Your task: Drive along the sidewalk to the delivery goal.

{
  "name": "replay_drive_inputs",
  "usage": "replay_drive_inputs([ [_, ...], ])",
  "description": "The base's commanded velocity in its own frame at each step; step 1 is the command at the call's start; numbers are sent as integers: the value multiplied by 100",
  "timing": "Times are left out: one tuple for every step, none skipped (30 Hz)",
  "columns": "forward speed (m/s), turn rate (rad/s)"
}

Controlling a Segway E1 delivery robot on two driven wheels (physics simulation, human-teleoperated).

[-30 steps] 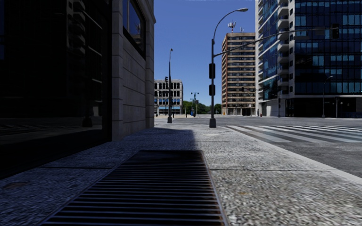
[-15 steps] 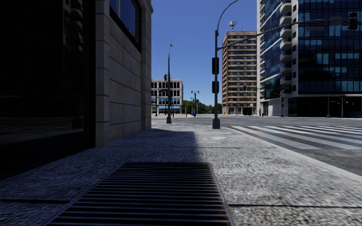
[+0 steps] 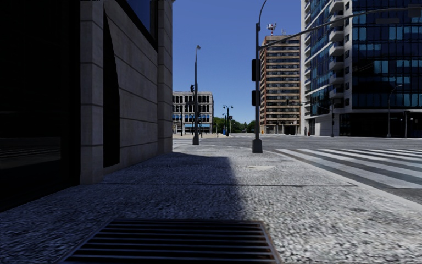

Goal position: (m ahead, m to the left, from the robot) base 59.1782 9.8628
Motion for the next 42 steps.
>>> replay_drive_inputs([
  [200, 0],
  [200, 0],
  [200, 0],
  [200, 0],
  [200, 0],
  [200, 0],
  [200, 0],
  [200, 0],
  [200, 0],
  [200, 0],
  [200, 0],
  [200, 0],
  [200, 0],
  [200, 0],
  [200, 0],
  [200, 0],
  [200, 0],
  [200, 0],
  [200, 0],
  [200, 0],
  [200, 0],
  [200, 0],
  [200, 0],
  [200, 0],
  [200, 0],
  [200, 0],
  [200, 0],
  [200, 0],
  [200, 0],
  [200, 0],
  [200, 0],
  [200, 0],
  [200, 0],
  [200, 0],
  [200, 0],
  [200, 0],
  [200, 0],
  [200, 0],
  [200, 0],
  [200, 0],
  [200, 0],
  [200, 0],
])
